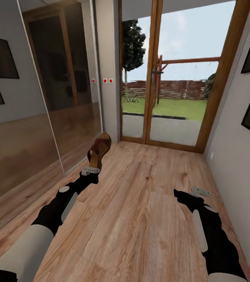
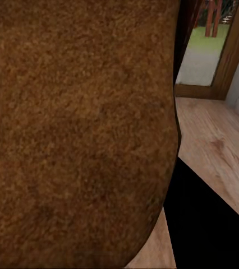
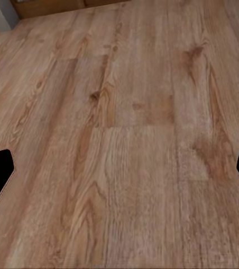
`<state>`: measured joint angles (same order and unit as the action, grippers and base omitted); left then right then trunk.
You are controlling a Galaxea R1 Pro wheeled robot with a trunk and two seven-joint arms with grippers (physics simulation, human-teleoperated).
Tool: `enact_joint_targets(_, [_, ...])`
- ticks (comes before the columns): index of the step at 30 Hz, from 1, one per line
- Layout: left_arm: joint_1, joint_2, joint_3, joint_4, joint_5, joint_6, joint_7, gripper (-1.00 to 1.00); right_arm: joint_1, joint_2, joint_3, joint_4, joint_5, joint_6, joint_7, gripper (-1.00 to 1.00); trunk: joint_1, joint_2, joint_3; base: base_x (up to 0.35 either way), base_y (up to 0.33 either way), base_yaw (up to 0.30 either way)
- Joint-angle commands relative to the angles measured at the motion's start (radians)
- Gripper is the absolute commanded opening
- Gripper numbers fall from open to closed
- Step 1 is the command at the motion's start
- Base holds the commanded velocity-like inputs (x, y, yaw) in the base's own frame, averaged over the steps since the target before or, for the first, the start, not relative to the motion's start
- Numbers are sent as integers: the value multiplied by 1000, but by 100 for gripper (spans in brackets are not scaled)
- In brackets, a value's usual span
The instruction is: Pick up the two gym shoes and the two sandals from the corridor floor and place them onto the hallstand (shoe rack) in the corridor, making sure they are on the rack and not on the floor. Arrange them so the two gym shoes are next to each other and the two sandals are next to each other.
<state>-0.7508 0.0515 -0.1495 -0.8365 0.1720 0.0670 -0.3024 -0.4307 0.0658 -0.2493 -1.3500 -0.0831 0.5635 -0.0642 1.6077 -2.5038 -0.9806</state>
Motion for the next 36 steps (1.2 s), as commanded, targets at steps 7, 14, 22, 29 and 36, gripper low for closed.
enact_joint_targets(7, [-1,1,-2,-1,11,7,0,-100,0,1,-1,-1,-9,5,-6,100,0,0,-1,348,-192,288])
enact_joint_targets(14, [-1,1,-2,-1,11,7,0,-100,0,0,-1,-1,-9,5,-6,100,0,0,-1,348,-192,290])
enact_joint_targets(22, [-1,1,-2,-1,11,7,0,-100,0,0,-1,-1,-9,4,-6,100,0,0,-1,347,-192,290])
enact_joint_targets(29, [2,1,-1,-1,11,0,-1,-100,0,0,-1,-1,-9,5,-6,100,0,0,-1,302,-180,290])
enact_joint_targets(36, [76,3,0,-1,8,-159,-1,-100,0,0,-1,-1,-9,4,-6,100,0,0,-1,101,-56,289])
